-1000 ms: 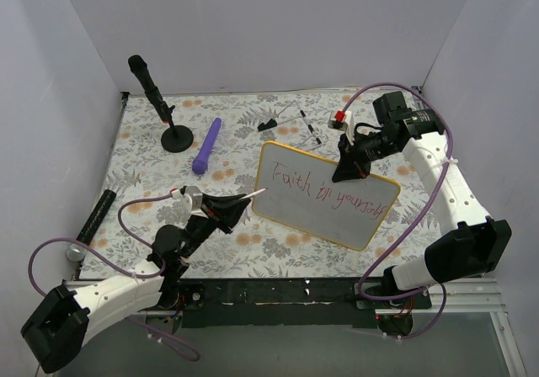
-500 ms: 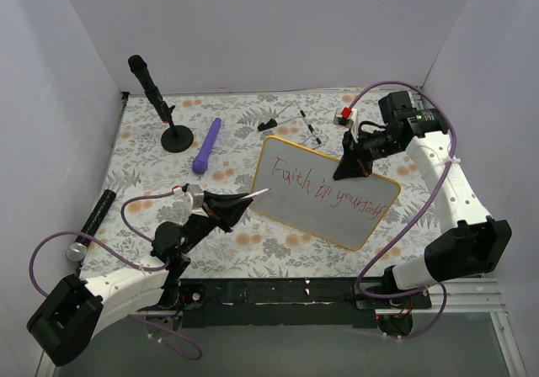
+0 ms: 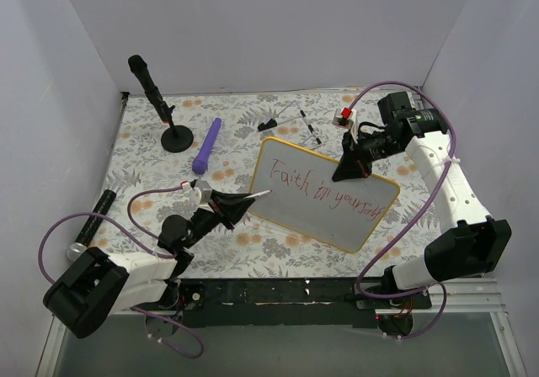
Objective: Write a sentence on the whiteboard
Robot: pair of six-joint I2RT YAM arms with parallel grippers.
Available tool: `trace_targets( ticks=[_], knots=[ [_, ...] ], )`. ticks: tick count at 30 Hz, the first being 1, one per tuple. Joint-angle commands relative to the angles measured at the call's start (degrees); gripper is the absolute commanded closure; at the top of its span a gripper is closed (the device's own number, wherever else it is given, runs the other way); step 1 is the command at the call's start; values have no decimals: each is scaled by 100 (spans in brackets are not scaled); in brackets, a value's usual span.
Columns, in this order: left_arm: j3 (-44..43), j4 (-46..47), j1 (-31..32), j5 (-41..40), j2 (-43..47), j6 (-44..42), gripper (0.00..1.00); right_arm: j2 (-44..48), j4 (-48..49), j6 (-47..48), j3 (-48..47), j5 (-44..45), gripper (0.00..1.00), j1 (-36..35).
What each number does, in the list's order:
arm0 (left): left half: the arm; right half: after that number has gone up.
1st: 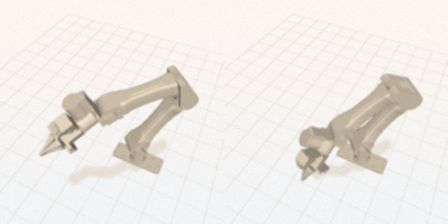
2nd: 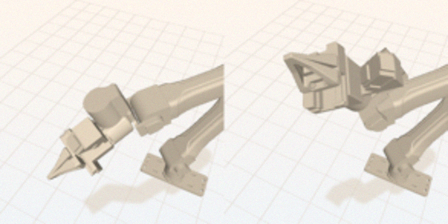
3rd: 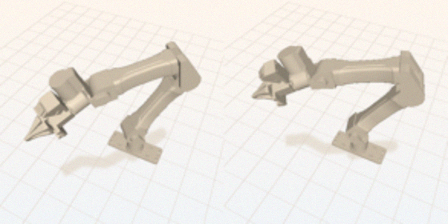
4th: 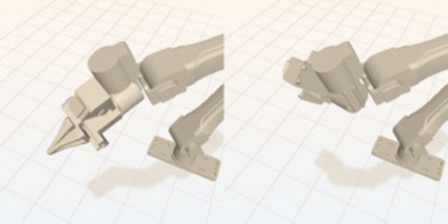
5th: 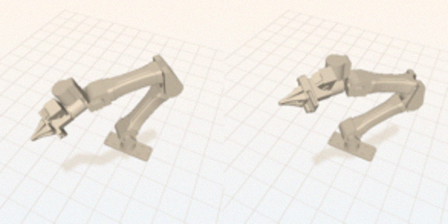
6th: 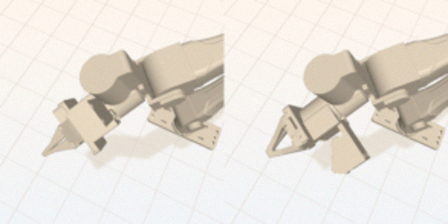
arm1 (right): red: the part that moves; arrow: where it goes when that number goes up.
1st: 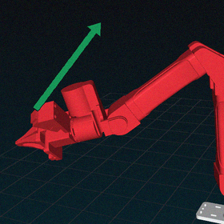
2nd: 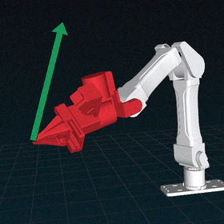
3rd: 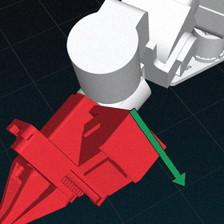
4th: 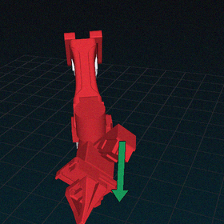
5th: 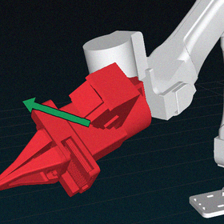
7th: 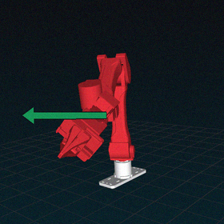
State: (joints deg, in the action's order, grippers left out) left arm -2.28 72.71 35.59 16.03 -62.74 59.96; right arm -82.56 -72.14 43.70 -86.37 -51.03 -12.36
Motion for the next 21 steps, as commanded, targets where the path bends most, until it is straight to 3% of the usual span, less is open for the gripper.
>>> trace_targets(
  ticks=[1,12,21],
  knots=[
    [703,420,-53,198,60,-2,100,118,-55,-37,-205,-681,99,32],
    [843,-116,-53,-12,728,24,100,65,-116,-29,-415,-549,99,76],
    [861,-907,-61,-241,1791,-55,100,12,-283,-55,-671,-523,99,67]
  ],
)
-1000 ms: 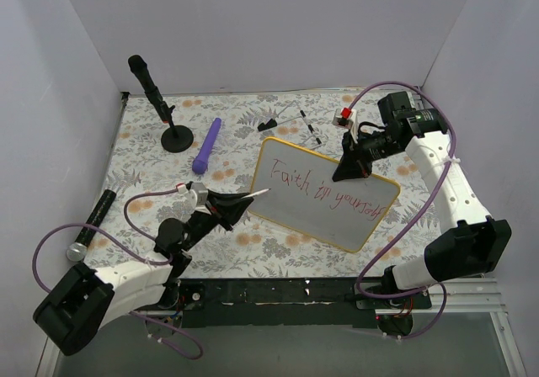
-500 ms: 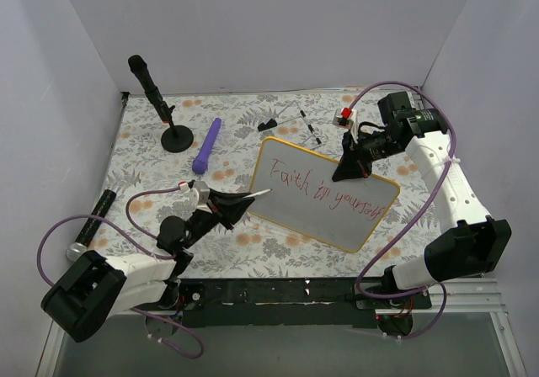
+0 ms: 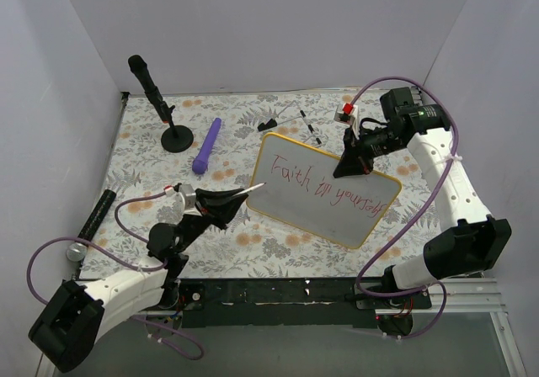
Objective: Write a sentence on the whiteboard
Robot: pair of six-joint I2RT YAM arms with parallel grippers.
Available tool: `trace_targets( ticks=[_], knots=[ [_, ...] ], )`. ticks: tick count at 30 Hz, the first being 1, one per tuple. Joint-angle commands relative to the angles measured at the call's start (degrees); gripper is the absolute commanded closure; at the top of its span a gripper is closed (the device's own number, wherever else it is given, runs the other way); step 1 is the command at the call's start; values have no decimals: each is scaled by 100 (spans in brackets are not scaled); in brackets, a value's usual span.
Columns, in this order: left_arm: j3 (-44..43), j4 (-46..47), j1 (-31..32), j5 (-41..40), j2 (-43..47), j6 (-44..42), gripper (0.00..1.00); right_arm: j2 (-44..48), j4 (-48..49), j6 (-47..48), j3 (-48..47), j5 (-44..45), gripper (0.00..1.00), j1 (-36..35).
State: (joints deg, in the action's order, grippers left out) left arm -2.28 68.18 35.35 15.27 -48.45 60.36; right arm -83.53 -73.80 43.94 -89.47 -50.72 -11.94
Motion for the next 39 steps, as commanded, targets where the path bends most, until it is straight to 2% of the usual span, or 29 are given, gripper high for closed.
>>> trace_targets(
  ticks=[1,5,13,22,39],
  knots=[
    [853,-438,-29,-156,397,-199,100,126,-108,-96,-369,-544,99,26],
    [949,-200,-37,-217,363,-261,100,266,-117,-123,-247,-518,99,26],
    [888,406,-37,81,-402,-419,100,390,-100,-105,-149,-544,99,26],
    [659,521,-46,213,-991,-604,100,390,-99,-96,-132,-571,99,34],
    [562,301,-55,29,-1229,-692,100,372,-100,-88,-132,-588,99,26]
  ],
)
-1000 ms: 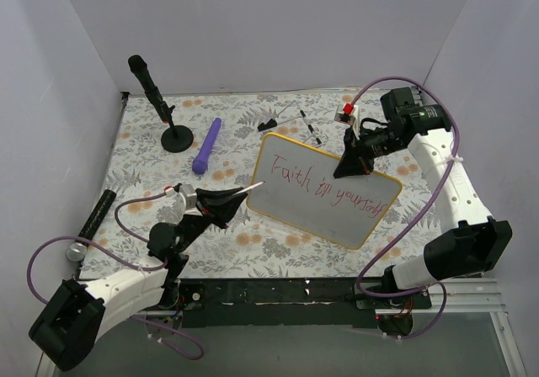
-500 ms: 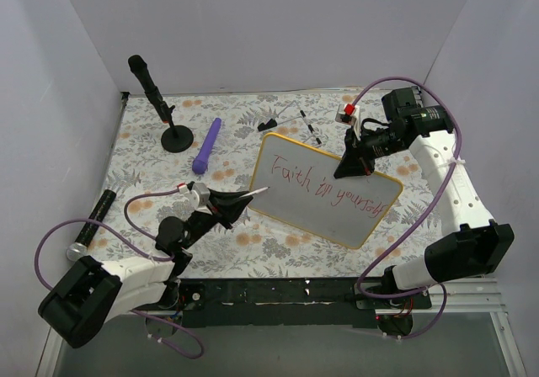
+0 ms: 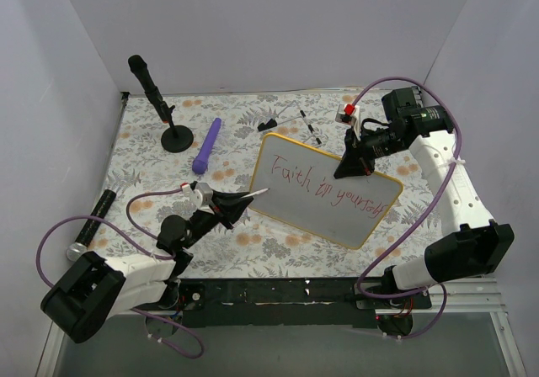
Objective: Write a sentence on the whiteboard
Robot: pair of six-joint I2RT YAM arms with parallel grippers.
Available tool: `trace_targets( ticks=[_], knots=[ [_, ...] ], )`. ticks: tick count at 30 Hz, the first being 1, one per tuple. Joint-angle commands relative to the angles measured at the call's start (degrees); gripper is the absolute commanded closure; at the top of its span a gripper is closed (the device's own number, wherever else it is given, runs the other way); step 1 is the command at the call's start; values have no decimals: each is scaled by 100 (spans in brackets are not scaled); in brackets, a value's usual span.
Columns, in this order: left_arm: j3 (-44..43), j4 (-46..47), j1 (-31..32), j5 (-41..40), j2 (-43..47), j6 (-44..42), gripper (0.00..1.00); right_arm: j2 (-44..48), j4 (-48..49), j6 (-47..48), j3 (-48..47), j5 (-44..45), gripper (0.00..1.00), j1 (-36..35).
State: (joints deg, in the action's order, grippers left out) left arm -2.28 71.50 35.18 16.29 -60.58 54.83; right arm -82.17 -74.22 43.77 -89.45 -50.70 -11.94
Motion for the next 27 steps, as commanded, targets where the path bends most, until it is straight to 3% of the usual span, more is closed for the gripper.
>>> trace_targets(
  ticks=[1,27],
  knots=[
    [554,-31,-37,-100,-24,-130,100,245,-58,-79,-134,-590,99,34],
    [563,-242,-37,-118,-262,72,100,254,-58,-61,-143,-608,99,34]
  ],
)
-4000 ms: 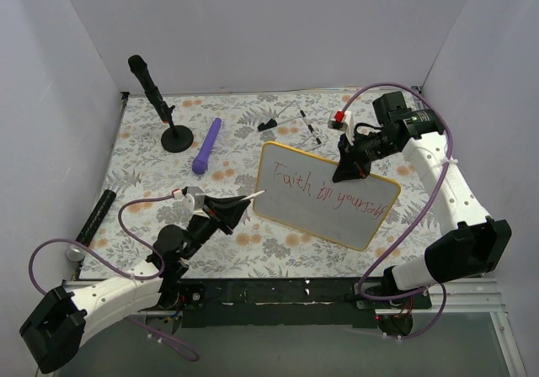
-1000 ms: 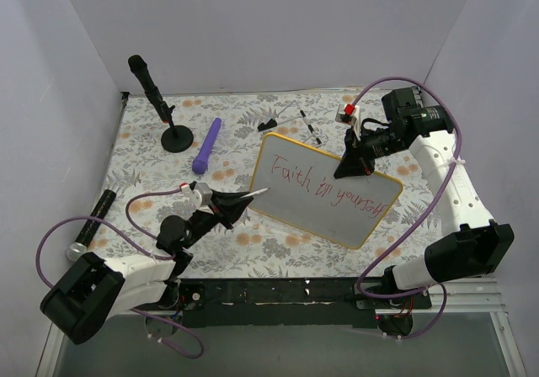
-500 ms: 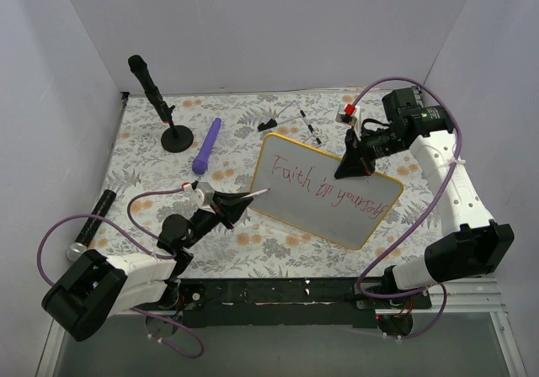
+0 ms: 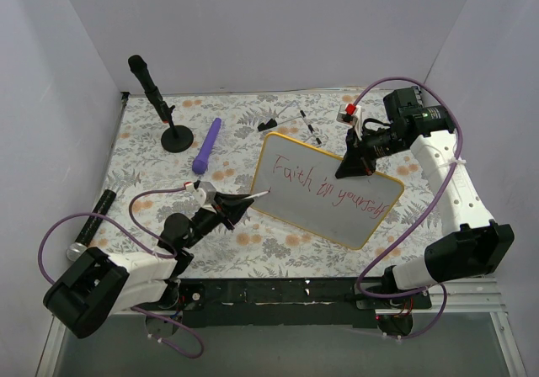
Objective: Write a sentence on the whiteboard
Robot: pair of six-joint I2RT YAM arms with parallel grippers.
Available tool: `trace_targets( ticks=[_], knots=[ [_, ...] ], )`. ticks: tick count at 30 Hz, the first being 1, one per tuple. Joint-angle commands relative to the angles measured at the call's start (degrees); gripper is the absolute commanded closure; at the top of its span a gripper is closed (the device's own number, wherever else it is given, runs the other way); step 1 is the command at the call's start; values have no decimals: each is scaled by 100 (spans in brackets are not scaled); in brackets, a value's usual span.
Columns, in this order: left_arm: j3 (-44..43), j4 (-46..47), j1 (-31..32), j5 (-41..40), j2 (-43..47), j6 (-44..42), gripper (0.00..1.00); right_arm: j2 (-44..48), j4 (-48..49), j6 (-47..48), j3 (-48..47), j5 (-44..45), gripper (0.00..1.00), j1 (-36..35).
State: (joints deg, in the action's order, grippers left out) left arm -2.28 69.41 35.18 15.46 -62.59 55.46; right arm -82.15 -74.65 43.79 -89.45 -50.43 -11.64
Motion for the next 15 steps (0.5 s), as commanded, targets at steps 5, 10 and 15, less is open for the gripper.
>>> trace_targets(
  ticks=[5,10,15],
  knots=[
    [536,-41,-37,0,-78,17,100,252,-6,-64,-143,-634,99,12],
    [431,-111,-37,79,-78,-26,100,243,-6,-64,-143,-634,99,4],
    [316,-164,-37,176,-69,-53,100,234,-5,-64,-143,-634,99,4]
  ],
)
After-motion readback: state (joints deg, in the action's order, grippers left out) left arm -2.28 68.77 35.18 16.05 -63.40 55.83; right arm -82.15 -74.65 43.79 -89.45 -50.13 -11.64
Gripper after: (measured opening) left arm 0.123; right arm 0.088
